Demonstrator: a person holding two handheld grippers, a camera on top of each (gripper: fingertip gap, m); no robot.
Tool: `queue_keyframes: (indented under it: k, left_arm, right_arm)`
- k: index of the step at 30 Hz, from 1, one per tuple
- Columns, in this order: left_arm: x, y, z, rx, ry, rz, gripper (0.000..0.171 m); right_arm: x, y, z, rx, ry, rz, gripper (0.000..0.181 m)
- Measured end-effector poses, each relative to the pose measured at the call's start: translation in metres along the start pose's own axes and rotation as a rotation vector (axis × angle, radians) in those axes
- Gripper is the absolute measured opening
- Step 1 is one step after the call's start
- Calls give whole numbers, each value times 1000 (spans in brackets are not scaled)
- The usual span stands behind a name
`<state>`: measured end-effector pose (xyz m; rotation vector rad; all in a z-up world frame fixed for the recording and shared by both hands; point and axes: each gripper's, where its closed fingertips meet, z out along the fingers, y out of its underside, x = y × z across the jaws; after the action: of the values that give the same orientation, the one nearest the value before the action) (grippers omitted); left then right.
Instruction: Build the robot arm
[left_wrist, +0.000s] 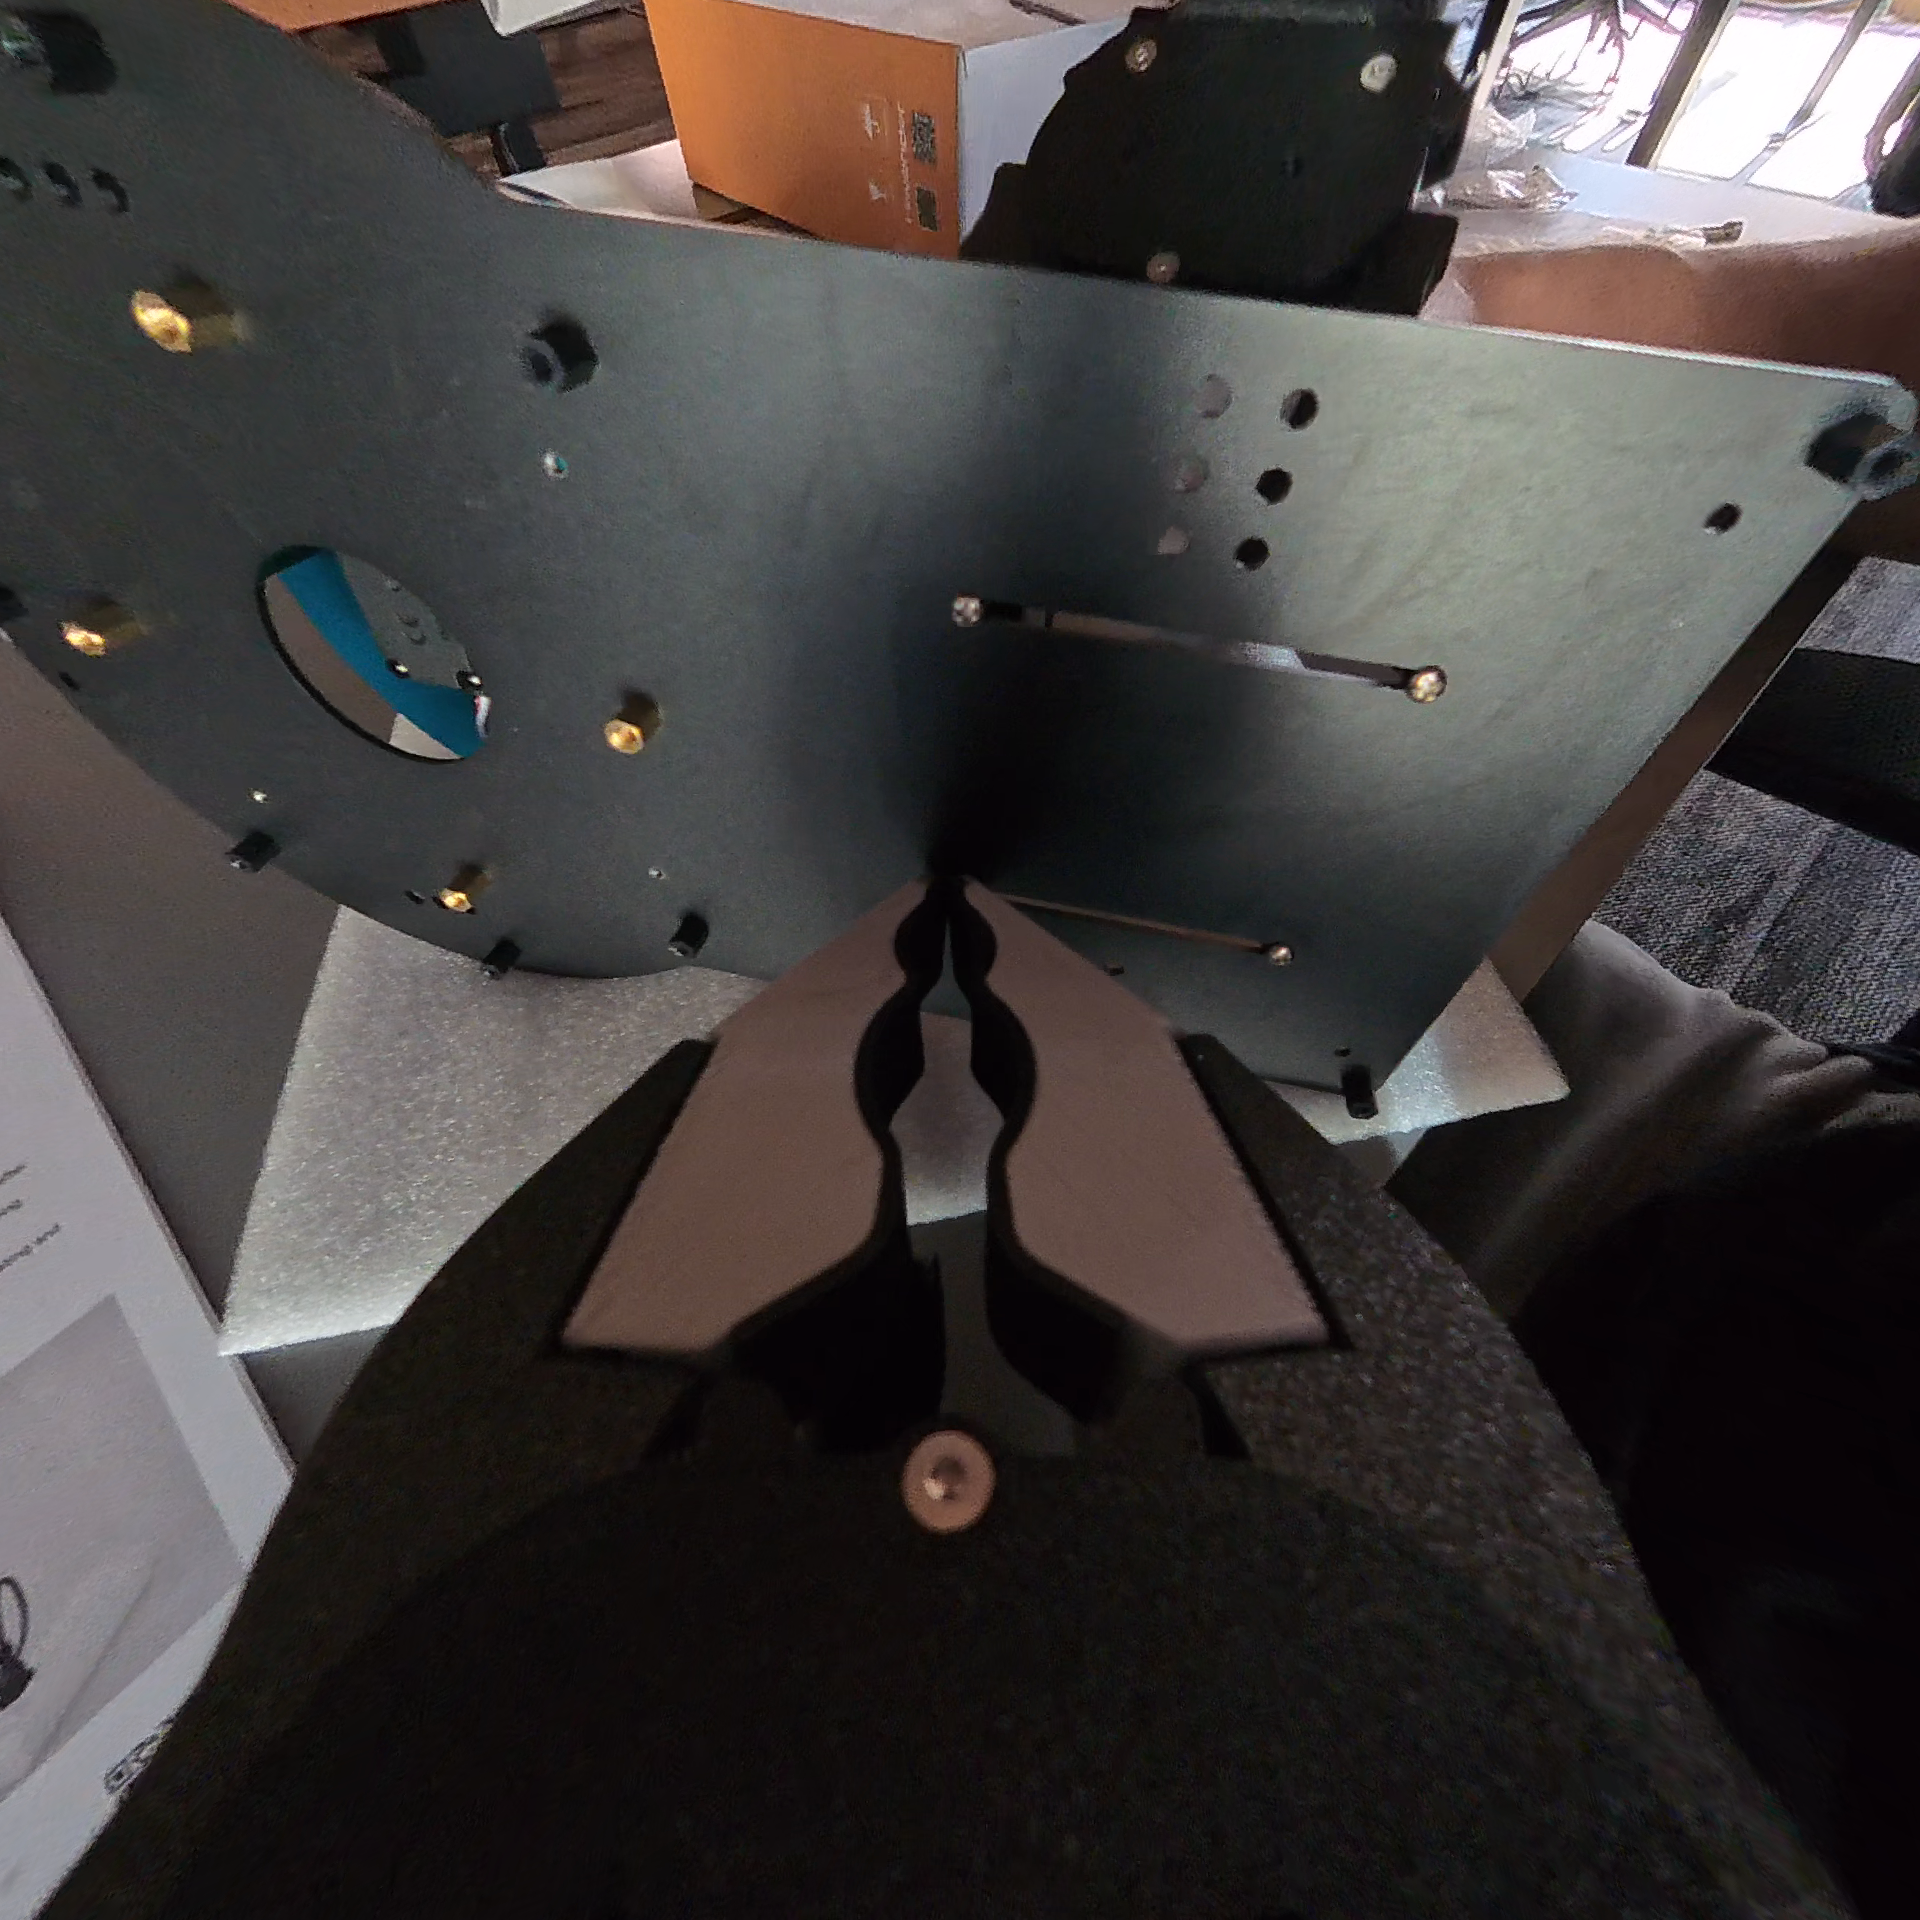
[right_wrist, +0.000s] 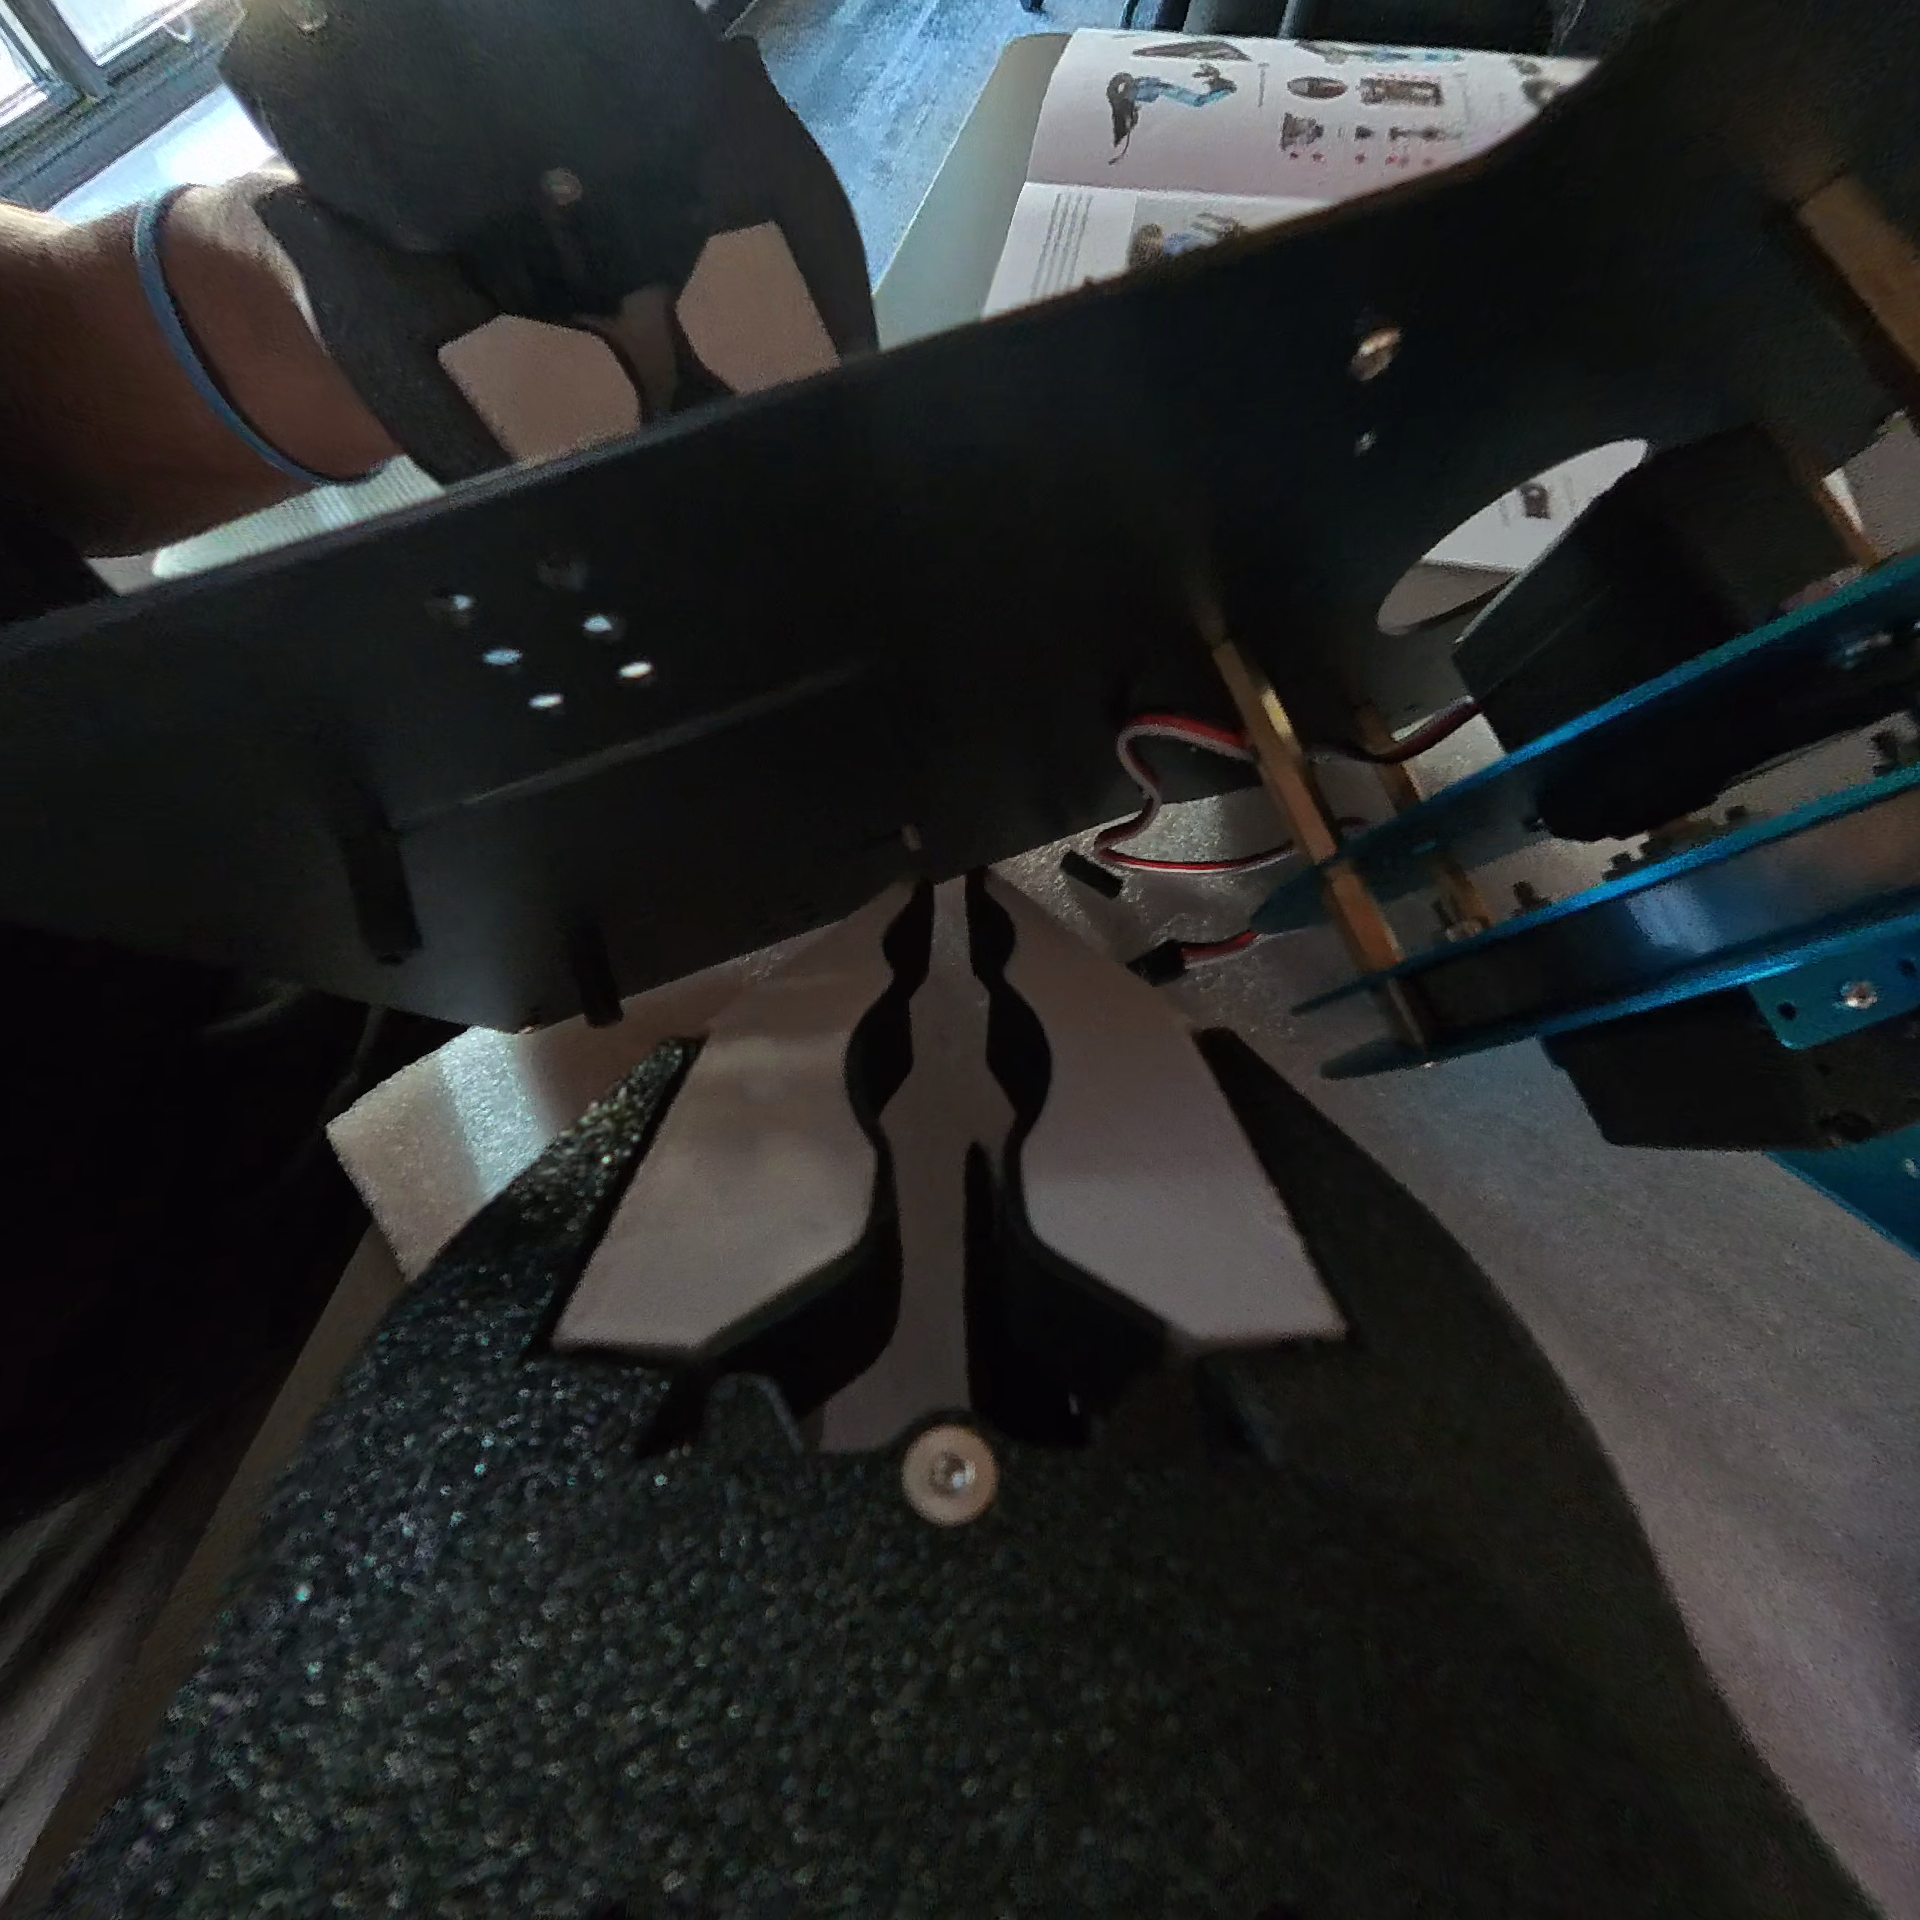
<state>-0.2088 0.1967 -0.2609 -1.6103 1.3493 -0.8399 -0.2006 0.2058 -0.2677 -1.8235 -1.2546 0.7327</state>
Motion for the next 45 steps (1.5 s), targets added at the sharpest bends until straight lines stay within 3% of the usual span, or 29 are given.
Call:
queue_keyframes:
  k: [4,10,12,18,28,33,42,45]
  left_arm:
    - [-1,0,0,1,0,-6,0]
    - [-1,0,0,9,-15,1,0]
    - [-1,0,0,16,-8,-9,0]
    - [-1,0,0,17,27,-35,0]
    - [-1,0,0,8,60,-73,0]
    - [0,0,0,7,76,-93,0]
    - [-1,0,0,9,96,-120,0]
    - [-1,0,0,6,99,-122,0]
  right_arm:
    - [19,2,5,-37,120,-8,11]
    - [21,22,22,-182,242,-232,32]
    - [16,20,20,-159,206,-271,30]
    - [21,19,21,-141,125,-354,46]
    - [12,22,27,-144,25,-320,32]
    - [17,16,25,-120,97,-389,40]
    - [14,19,28,-125,41,-352,35]
    - [8,21,28,-135,-10,-346,20]
